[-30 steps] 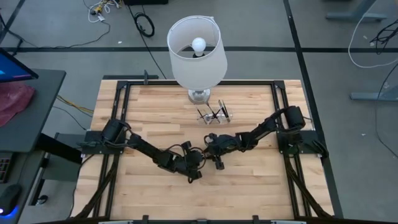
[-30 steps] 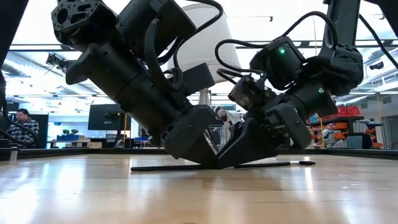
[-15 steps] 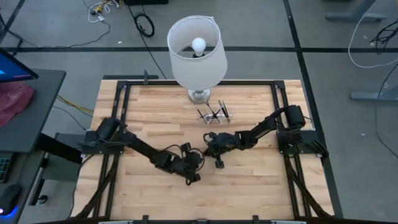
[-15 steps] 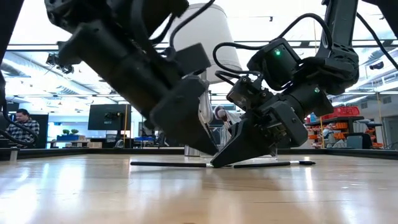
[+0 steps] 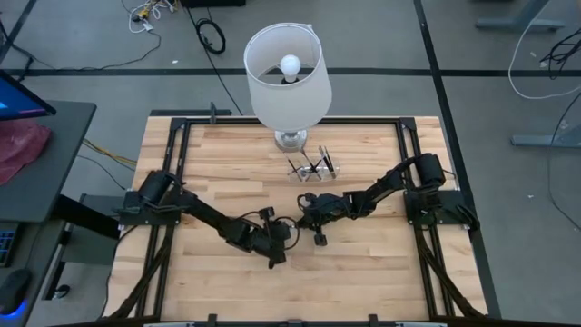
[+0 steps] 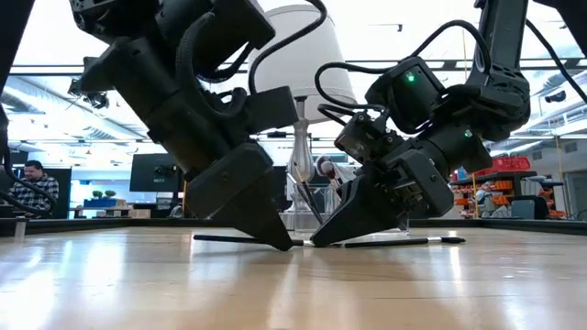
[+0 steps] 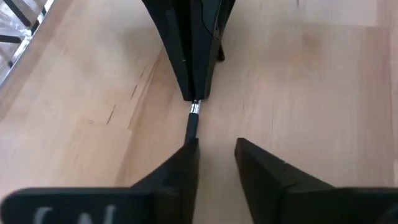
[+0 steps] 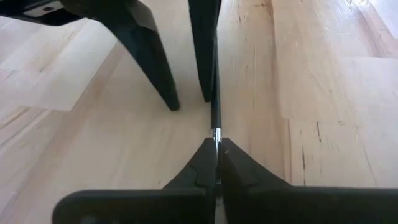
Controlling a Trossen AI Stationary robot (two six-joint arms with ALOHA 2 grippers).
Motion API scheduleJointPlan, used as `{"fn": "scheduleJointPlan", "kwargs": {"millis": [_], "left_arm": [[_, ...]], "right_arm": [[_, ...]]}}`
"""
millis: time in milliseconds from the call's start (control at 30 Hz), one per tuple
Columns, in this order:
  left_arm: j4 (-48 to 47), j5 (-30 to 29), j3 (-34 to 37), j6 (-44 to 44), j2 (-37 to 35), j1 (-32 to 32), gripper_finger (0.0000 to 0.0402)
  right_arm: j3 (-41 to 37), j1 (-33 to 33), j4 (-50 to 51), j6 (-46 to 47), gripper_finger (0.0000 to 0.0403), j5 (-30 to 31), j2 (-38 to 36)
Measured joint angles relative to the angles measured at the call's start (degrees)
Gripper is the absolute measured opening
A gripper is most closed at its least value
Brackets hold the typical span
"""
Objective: Put items in baskets/containers
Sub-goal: Put the black eyeshadow brush into the transparent organizer
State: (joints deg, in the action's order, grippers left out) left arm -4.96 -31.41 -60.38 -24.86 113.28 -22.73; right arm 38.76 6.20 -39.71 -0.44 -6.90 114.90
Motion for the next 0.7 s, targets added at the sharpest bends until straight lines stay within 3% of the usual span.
{"fn": "scheduleJointPlan", "kwargs": {"millis": [200,400,600,700], "left_arm": [[-1.35,-4.36,0.02,1.12,0.01,-1.26,0.0165],[-6.24,-4.77,0.24,1.17,-3.13,-2.70,0.0171],[-21.83,-6.45,0.24,-5.93,-10.37,-3.76,0.0162],[-30.43,-13.13,0.17,-10.97,-15.21,-5.57,0.0162]], "right_arm": [[-0.02,-0.02,-1.31,-0.08,0.0005,-0.11,0.03],[-0.02,0.00,-1.46,-0.14,0.0005,-0.15,0.01],[-0.02,0.00,-1.68,-0.21,0.0005,-0.20,0.01],[-0.02,0.00,-1.70,-0.21,0.0005,-0.22,0.01]]}}
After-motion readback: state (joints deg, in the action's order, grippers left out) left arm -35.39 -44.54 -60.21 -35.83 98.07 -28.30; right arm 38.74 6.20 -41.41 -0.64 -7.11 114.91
